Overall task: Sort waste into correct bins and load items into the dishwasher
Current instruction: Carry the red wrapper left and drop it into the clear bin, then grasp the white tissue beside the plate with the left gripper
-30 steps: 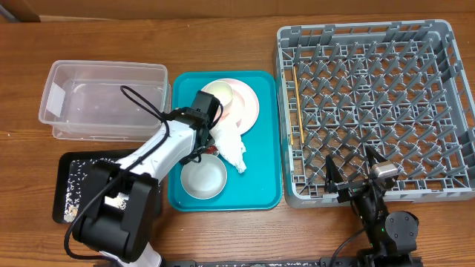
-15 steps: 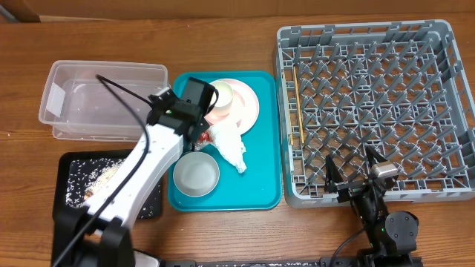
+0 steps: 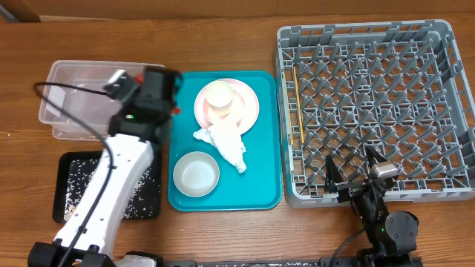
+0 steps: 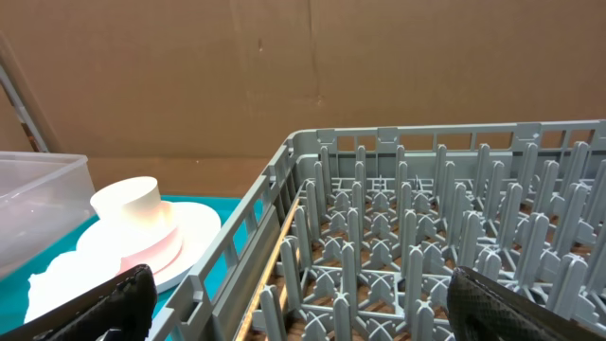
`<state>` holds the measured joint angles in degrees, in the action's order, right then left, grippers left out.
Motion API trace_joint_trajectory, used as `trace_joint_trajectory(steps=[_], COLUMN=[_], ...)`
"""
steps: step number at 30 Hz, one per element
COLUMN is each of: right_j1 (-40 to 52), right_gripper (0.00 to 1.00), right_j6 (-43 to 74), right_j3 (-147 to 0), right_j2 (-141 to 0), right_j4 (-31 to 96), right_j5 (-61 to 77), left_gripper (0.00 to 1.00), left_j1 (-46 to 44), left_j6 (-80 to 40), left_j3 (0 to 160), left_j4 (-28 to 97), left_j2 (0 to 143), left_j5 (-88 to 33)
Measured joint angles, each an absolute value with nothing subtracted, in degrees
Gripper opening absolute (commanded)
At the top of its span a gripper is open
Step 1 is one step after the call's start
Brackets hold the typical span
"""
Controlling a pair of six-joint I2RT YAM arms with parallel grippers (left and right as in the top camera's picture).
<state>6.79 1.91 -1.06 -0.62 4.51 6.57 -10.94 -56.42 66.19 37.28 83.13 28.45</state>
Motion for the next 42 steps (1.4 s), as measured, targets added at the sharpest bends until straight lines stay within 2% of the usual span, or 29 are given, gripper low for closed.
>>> trace_joint_trajectory(steps=[8,12,14,17,18,21,22,25,26,29,34,42], right_j1=[6.8,6.8,6.8,6.8,6.8,6.8,6.8,6.8,6.8,6.8,6.8,6.8], right_gripper=[1.0,1.0,1.0,1.0,1.0,1.0,1.0,1.0,1.0,1.0,1.0,1.0], right_j6=[1.9,1.9,1.9,1.9,1.9,1.9,1.9,1.9,1.9,1.9,1.9,1.9], right_j3=[-1.1,-1.1,-1.1,-1.1,-1.1,-1.1,-1.1,-1.1,-1.1,-1.1,-1.1,-1.1], right_j2=[-0.6,-0.6,-0.6,-0.6,-0.6,-0.6,-0.6,-0.6,-0.6,-0.6,-0.6,-0.6], right_j4=[4.5,4.5,4.5,4.5,4.6,4.5,4.5,4.5,4.5,4.5,4.6,4.5], right_j5=[6.5,6.5,6.6,6.6,6.6,6.6,6.5,6.6,6.6,6.5,6.6,6.5], left_gripper=[0.04,0.08,0.18,0.56,0.62,0.7,0.7,0.54,0.53,0.53,0.57,0.6], left_j1=[4.2,8.1,9.2,10.3,10.6,11.0,11.0,11.0,11.0,10.8,7.7,-4.4], left_j6=[-56.4,-56.4,-56.3,-55.9,-55.7,-54.5,-53.7,-48.3,-46.0,-40.4,-36.1,-31.3], left_j3=[66.2,66.3,66.3,66.3,66.3,66.3,66.3,66.3,66.3,66.4,66.5,66.8], left_j4=[31.0,29.1,28.4,27.1,26.9,25.1,24.1,23.1,23.3,25.5,33.9,48.9], left_j2=[83.5,85.9,87.9,90.4,90.9,91.1,91.1,91.0,90.7,89.1,84.7,82.5], left_j5=[20.9,17.1,15.8,14.7,14.4,13.6,12.9,5.3,1.2,-12.8,-26.3,-27.7])
